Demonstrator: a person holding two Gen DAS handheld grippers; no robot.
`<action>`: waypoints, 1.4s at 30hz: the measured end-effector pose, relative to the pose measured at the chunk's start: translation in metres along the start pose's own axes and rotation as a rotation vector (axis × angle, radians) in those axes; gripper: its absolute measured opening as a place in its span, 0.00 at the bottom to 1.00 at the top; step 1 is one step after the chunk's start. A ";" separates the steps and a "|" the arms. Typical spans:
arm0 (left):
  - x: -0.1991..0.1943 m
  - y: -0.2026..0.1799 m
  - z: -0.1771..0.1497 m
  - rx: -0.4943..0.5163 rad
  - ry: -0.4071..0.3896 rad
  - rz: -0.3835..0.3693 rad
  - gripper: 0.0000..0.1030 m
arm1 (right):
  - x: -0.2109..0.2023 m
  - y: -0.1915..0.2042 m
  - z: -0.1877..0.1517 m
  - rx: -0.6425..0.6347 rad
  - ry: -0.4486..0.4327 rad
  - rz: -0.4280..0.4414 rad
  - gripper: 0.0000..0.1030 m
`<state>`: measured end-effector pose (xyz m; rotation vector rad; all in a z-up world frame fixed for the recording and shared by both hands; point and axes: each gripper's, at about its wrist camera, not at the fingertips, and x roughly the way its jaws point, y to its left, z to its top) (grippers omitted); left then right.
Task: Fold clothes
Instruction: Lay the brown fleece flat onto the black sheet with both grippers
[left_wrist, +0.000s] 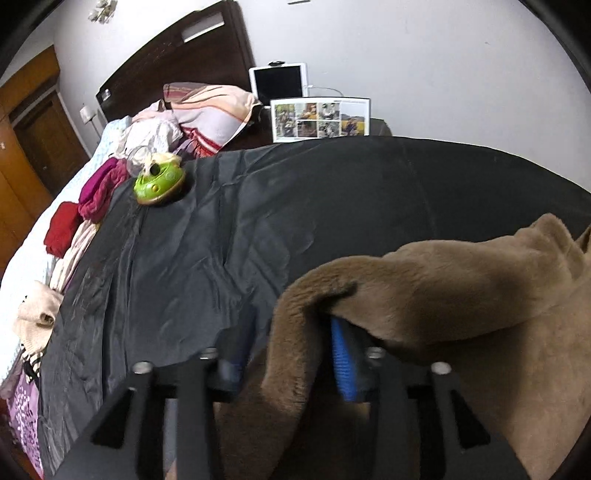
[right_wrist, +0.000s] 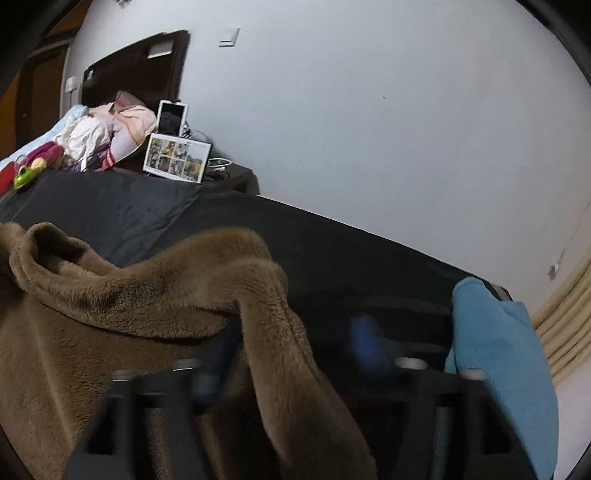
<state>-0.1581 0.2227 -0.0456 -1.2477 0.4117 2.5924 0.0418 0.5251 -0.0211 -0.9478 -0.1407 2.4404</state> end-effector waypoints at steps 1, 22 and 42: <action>-0.001 0.002 0.000 -0.010 0.004 0.000 0.55 | 0.004 -0.001 0.000 0.007 0.013 0.008 0.74; -0.084 -0.070 0.003 0.256 0.056 -0.275 0.77 | -0.006 0.033 0.020 0.010 0.216 0.303 0.74; 0.020 -0.104 0.058 0.022 0.064 -0.112 0.77 | 0.076 0.055 0.037 0.117 0.225 0.237 0.75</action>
